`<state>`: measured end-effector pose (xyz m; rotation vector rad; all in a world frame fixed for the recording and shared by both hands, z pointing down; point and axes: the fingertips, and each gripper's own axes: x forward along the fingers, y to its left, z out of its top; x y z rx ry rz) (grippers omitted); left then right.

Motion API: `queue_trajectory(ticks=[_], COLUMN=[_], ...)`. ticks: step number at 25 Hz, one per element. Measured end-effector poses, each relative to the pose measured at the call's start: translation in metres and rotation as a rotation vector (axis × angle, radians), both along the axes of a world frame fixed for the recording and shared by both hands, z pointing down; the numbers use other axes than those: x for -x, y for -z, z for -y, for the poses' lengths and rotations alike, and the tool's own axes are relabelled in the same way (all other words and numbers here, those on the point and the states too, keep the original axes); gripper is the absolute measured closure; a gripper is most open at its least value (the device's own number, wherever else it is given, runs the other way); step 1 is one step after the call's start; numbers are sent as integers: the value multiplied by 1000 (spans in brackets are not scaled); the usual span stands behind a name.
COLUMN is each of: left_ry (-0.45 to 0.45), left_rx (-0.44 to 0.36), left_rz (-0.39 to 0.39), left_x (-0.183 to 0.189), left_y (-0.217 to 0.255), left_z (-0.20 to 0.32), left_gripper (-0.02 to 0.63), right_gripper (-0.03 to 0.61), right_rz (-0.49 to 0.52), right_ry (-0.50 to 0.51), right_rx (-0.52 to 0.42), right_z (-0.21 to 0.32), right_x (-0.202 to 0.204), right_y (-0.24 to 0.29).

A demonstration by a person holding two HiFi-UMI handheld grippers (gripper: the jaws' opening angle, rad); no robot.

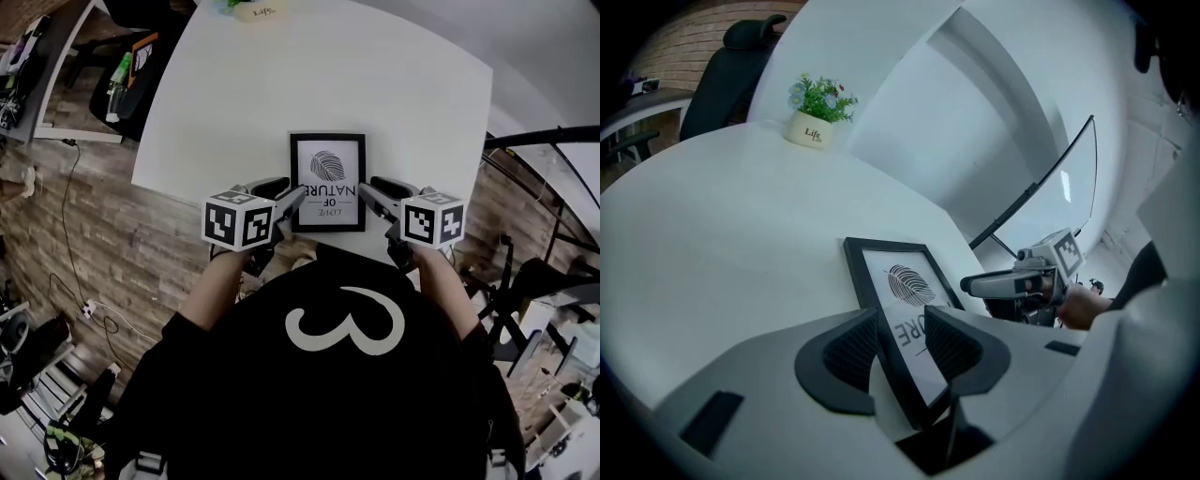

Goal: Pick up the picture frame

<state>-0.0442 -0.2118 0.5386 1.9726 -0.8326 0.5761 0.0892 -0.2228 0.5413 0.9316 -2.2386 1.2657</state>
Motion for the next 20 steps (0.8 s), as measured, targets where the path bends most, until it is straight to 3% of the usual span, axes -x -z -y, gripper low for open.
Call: queue_trajectory(ticks=[20], left_ry=[12], left_rx=[41], left_rz=[83], left_x=[1], left_y=[-24], left_z=[4], left_gripper=[469], right_gripper=[431], right_rz=[-47], right_ry=[13], right_rx=[41], right_z=[0], right_x=[4], right_y=[-23])
